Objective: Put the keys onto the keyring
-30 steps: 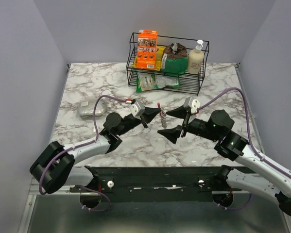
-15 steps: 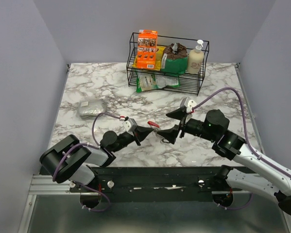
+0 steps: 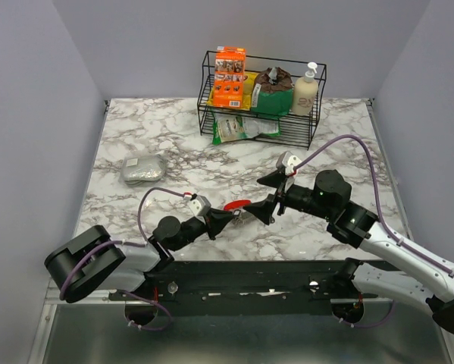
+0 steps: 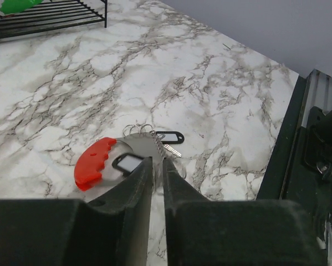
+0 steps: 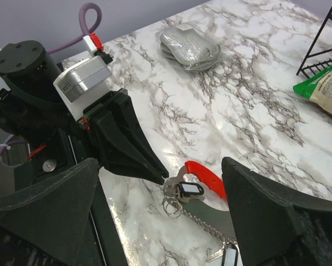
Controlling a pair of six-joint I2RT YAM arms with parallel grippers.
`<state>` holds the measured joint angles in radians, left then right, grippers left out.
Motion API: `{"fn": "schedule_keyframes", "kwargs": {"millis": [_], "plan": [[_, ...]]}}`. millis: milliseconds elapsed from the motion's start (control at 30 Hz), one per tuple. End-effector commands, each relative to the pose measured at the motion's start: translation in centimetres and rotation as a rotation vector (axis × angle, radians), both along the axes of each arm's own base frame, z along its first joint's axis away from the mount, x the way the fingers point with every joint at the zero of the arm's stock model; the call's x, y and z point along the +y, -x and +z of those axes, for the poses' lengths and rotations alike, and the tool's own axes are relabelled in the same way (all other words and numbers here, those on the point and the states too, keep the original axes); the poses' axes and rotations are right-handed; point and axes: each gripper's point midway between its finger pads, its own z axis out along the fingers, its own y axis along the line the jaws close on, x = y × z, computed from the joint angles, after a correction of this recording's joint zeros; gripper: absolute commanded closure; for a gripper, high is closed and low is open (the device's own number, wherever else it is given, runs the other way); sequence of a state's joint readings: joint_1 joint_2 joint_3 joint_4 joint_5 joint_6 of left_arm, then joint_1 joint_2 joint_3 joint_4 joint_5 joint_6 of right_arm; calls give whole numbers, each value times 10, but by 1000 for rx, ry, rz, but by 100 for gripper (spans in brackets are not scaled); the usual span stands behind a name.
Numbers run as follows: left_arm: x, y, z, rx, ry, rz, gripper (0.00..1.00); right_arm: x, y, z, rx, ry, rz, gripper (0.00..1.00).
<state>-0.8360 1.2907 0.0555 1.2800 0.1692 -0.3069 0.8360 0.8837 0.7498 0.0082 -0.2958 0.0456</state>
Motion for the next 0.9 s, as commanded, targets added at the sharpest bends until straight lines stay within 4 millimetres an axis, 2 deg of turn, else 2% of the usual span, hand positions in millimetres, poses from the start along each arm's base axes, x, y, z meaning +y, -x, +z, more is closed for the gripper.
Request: {"fn": "schedule_keyframes", "kwargs": {"millis": [0, 100, 133, 233, 267, 300, 333, 467, 667, 800, 833, 867], "plan": [[6, -2, -6, -7, -47, 67, 68, 3, 0, -3, 8, -4, 7, 0], [9, -5, -7, -1, -84, 90, 51, 4, 0, 1, 3, -15, 14, 0], [10, -3, -7, 3, -97, 90, 49, 5, 1, 2, 4, -17, 19, 0], [12, -4, 1, -14, -103, 99, 34, 6, 2, 5, 0, -23, 26, 0], [11, -5, 7, -23, -100, 99, 32, 5, 2, 6, -2, -27, 23, 0], [14, -8, 11, -24, -99, 124, 20, 5, 2, 6, -5, -27, 25, 0], [17, -10, 13, -18, -102, 142, 2, 6, 2, 6, -3, -28, 26, 0], [13, -12, 37, -33, -87, 142, 1, 7, 5, 11, -4, -42, 41, 0], [3, -11, 59, -15, -65, 107, 1, 9, 6, 20, -14, -61, 54, 0], [6, -25, 58, 75, -59, 195, 1, 10, 7, 23, -16, -66, 63, 0], [6, -27, 49, 107, -86, 208, 1, 10, 7, 23, -16, -66, 65, 0], [5, -31, 52, 117, -82, 224, 1, 10, 8, 23, -16, -66, 65, 0]]}}
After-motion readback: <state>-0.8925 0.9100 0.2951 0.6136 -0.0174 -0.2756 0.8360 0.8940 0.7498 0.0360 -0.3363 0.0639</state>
